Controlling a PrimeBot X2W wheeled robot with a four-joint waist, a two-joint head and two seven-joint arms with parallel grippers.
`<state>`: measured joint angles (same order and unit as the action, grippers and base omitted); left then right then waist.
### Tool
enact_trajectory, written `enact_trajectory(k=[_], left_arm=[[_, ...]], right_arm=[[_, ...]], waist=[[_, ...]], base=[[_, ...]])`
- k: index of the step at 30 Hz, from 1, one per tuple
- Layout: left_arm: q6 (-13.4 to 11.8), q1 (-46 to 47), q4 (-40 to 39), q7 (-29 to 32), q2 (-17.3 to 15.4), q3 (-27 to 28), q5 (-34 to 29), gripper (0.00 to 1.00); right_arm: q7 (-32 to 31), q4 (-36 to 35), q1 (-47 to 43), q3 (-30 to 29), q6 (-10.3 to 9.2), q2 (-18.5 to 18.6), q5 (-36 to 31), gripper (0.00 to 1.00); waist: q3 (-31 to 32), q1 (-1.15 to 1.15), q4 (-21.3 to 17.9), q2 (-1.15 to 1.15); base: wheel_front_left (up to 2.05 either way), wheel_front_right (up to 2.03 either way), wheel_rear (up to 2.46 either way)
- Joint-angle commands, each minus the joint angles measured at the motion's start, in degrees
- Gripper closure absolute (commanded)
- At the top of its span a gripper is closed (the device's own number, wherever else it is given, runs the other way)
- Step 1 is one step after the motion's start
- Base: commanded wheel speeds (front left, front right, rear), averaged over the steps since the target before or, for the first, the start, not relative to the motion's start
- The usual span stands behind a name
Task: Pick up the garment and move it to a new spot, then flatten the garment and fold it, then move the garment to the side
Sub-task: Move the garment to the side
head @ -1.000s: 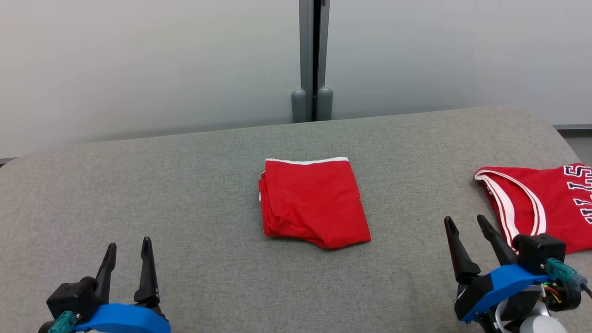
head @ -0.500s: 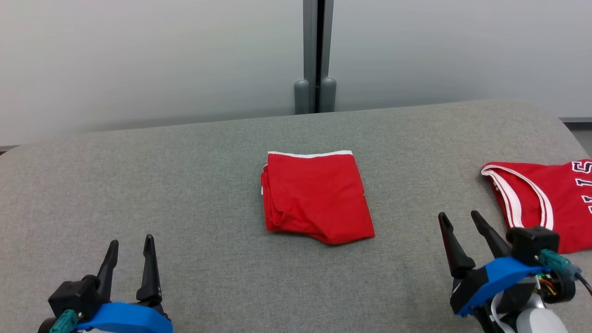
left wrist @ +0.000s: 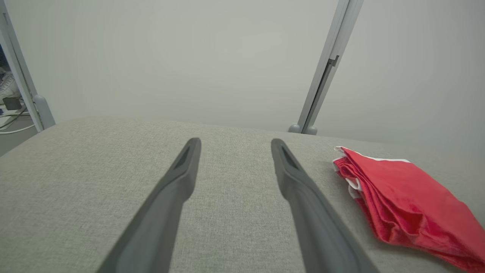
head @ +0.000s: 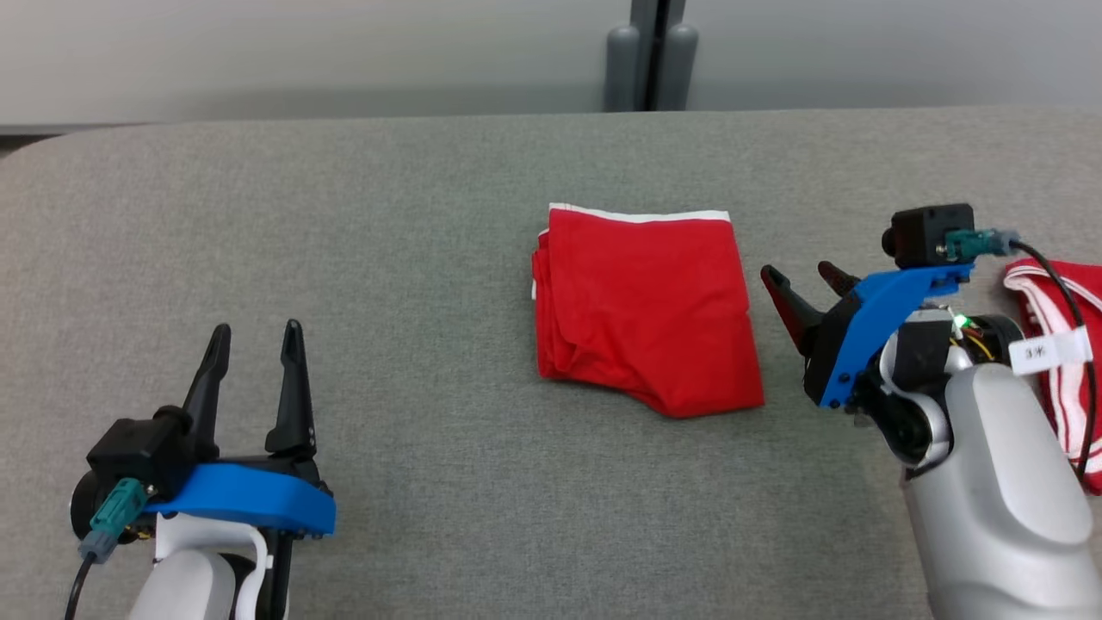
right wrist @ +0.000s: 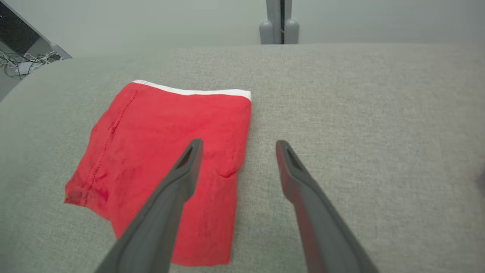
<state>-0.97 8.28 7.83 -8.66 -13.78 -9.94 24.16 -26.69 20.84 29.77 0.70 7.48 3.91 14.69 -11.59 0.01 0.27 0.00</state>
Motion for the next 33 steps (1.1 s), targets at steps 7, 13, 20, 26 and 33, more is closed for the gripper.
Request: enact_trajectory(k=[7,13,20,26,33], left_arm=[[0.99,4.41,1.72,-1.47,0.43,-0.92,-0.38,0.0],[1.39,6.07,3.5,-2.63,0.7,-1.34,-0.51,0.0],[1.15,6.59,4.24,-3.68,0.17,-0.7,-0.04,0.0],[0.9,5.31,3.66,-3.64,-1.58,0.6,0.42,0.0],[-0.14,4.16,1.56,-3.2,-2.08,1.14,0.79,0.0]], right_arm=[[-4.6,12.46,8.45,-2.89,0.03,-0.93,-1.98,0.0],[-4.77,20.37,10.37,1.11,0.07,-1.3,0.86,0.0],[-4.66,19.38,12.18,10.03,0.09,-0.5,-0.49,1.0],[-8.13,9.43,15.47,19.6,0.03,7.59,1.73,1.0],[-15.07,-3.16,17.58,24.56,0.03,20.99,4.92,1.0]], waist=[[-6.23,-0.01,4.52,0.0],[-8.06,-0.01,5.33,0.0],[-7.84,-0.01,2.51,0.0],[-6.72,-0.01,-3.35,0.0],[-6.56,-0.01,-10.55,0.0]], base=[[0.0,0.0,0.0],[0.0,0.0,0.0],[0.0,0.0,0.0],[0.0,0.0,0.0],[0.0,0.0,0.0]])
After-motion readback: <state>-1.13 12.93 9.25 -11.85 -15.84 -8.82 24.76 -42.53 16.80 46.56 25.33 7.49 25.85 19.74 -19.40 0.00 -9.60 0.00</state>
